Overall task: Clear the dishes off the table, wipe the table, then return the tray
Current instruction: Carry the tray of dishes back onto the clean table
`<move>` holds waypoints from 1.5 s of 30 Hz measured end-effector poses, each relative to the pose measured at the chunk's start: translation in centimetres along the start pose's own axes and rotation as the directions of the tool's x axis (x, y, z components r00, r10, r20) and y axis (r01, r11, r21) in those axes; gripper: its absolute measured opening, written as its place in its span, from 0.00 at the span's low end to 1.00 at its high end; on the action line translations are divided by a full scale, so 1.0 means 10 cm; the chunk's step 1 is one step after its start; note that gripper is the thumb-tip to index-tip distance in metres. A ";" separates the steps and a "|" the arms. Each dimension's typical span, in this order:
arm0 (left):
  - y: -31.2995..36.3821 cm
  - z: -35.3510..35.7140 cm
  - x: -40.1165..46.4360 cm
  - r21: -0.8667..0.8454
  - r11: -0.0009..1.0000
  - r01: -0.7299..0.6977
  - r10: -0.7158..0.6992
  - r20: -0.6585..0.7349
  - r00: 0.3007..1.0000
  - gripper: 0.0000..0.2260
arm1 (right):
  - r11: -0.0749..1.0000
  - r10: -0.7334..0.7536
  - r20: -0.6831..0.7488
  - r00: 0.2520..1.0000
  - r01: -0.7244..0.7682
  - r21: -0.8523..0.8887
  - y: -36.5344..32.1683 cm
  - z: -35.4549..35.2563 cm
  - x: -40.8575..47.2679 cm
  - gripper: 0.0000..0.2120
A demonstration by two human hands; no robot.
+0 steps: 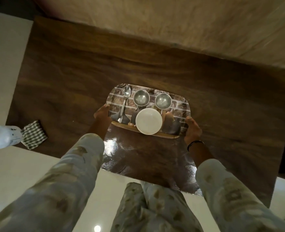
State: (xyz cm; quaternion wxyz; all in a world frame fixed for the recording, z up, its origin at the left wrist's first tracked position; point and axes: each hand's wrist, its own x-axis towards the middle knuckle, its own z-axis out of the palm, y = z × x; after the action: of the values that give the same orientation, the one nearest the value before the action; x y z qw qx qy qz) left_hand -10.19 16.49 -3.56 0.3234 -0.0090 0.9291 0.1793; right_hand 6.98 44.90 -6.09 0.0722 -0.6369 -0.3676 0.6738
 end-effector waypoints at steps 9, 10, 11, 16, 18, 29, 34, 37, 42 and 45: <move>-0.09 0.04 0.19 0.181 0.983 0.010 -0.020 0.057 0.998 0.24 | 0.995 -0.051 -0.137 0.989 0.039 -0.089 0.06 0.11 0.06 0.12; -0.08 0.03 0.22 0.275 0.961 -0.010 -0.013 0.081 0.997 0.25 | 0.990 -0.074 -0.153 0.985 0.054 -0.128 0.06 0.12 0.07 0.13; -0.07 0.00 0.24 0.319 0.948 -0.006 -0.025 0.093 0.995 0.26 | 0.983 -0.099 -0.167 0.981 0.070 -0.169 0.05 0.13 0.07 0.14; -0.02 -0.02 0.27 0.049 0.989 0.141 -0.143 0.042 0.989 0.18 | 0.920 -0.122 -0.175 0.977 0.046 -0.390 -0.07 0.15 0.01 0.11; 0.02 -0.03 0.16 -0.341 0.898 0.277 -0.302 -0.022 0.953 0.15 | 0.895 -0.148 -0.193 0.970 0.049 -0.443 -0.15 0.14 -0.08 0.10; -0.58 -0.55 -1.02 -0.863 0.475 0.171 -0.322 0.011 0.947 0.10 | 0.520 -0.549 0.240 0.800 0.552 -0.652 0.18 0.47 -1.24 0.13; -1.33 -0.87 -1.29 -0.939 0.343 0.039 -0.354 -0.091 0.931 0.09 | 0.431 -0.468 0.516 0.717 0.695 -0.575 0.66 1.13 -1.76 0.07; -1.82 -1.14 -1.42 -0.937 0.348 0.018 -0.364 -0.118 0.924 0.10 | 0.355 -0.347 0.613 0.710 0.704 -0.615 0.96 1.68 -2.05 0.09; -2.82 -1.40 -1.40 -0.920 0.357 0.165 -0.492 -0.035 0.870 0.14 | 0.319 -0.164 0.666 0.728 0.678 -0.663 1.52 2.44 -2.54 0.08; -3.28 -1.62 -1.31 -0.880 0.423 0.218 -0.543 -0.054 0.838 0.27 | 0.283 -0.051 0.645 0.763 0.630 -0.723 1.91 2.85 -2.74 0.09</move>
State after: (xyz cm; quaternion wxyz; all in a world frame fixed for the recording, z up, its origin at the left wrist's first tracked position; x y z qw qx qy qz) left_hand -5.19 -21.04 5.40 0.1483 -0.4084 0.7331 0.5232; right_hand -7.00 4.18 2.45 -0.2430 -0.2639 -0.8144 0.4562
